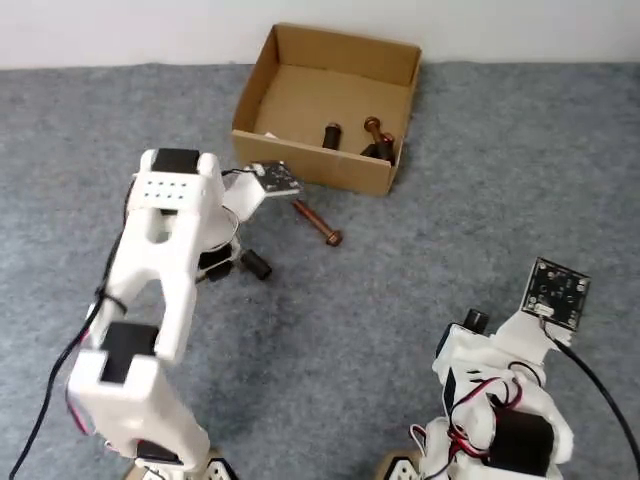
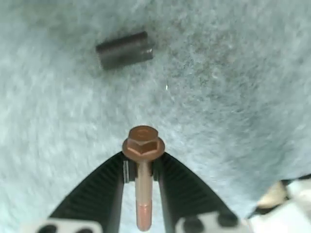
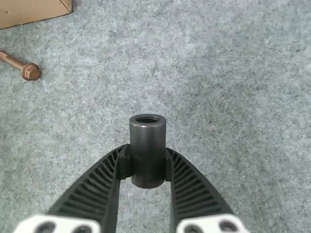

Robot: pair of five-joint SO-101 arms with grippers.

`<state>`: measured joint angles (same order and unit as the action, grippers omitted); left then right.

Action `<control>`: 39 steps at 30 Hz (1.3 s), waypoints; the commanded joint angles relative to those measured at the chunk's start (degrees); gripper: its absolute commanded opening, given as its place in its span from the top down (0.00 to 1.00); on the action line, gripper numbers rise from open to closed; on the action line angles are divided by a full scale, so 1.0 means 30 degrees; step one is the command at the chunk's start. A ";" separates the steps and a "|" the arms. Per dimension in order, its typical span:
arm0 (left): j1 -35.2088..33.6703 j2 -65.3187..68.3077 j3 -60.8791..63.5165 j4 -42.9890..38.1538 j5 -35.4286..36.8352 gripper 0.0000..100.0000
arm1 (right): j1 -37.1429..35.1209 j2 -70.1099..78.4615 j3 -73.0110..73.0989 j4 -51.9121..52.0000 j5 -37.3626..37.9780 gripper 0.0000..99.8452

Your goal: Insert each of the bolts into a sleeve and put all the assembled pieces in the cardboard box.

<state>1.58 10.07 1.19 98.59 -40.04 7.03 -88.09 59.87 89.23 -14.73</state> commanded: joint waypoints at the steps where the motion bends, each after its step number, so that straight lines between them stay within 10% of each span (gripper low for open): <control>1: -0.0029 -0.3751 0.0982 0.0615 0.4777 1.00 | 0.0073 0.0132 -0.0117 -0.0396 0.0264 0.99; 15: -0.0029 -1.4388 0.3971 -0.2491 1.2689 1.00 | -0.5700 0.0278 -0.0205 -0.2857 0.0264 0.99; 39: 0.0117 -2.8923 1.3758 -1.0608 1.7729 1.00 | -1.0476 0.0249 -0.0088 -0.7136 0.0264 0.99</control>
<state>1.58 -72.92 41.63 69.76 12.26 -21.01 -87.03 59.87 70.51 -14.64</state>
